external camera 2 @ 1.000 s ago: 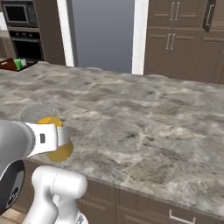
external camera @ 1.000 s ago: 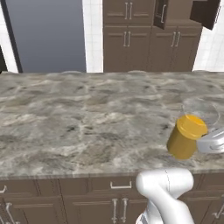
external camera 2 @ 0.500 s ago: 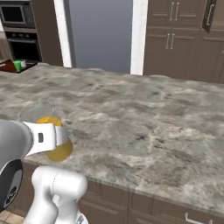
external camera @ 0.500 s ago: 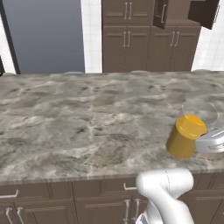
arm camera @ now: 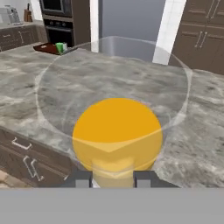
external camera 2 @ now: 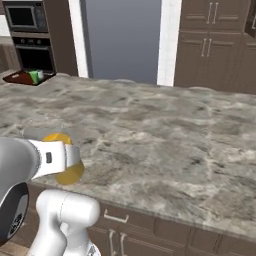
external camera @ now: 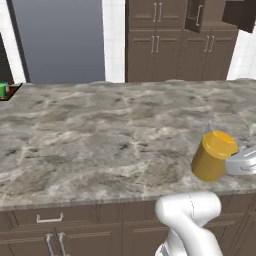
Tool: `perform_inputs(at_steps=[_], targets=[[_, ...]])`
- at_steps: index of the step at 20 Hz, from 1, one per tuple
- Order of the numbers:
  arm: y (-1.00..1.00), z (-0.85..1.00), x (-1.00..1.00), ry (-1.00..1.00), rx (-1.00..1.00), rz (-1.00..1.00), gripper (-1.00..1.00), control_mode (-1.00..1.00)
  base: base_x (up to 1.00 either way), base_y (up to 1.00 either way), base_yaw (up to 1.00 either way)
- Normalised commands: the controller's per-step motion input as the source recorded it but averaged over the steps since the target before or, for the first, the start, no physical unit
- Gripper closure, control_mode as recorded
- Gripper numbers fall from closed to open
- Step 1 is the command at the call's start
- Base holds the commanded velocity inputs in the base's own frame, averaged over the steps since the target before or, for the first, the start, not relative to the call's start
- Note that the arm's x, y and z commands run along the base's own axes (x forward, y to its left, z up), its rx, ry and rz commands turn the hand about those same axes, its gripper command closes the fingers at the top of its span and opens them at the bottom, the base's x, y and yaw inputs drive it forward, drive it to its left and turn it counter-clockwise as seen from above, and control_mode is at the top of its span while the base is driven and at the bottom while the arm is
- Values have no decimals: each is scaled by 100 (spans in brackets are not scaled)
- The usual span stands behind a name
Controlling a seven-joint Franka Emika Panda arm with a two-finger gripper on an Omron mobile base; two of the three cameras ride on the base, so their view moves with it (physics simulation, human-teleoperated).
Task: There is a tray on the dining counter. Grab the cup, mug, and pitcher and place them on the tray. The pitcher may be placed next to the tray if it cannot fit the tray.
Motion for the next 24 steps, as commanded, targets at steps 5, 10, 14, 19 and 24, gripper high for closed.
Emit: perform_inputs(at_steps=[5,10,14,19,24], targets=[[0,0,0,0,0,0,100,100,-22,100,1],[0,0,0,0,0,0,100,100,-2,100,0],[0,0,0,0,0,0,100,100,-8,100,0],[0,0,0,0,0,0,100,100,-6,100,0],[0,0,0,0,0,0,100,100,-1,100,0]])
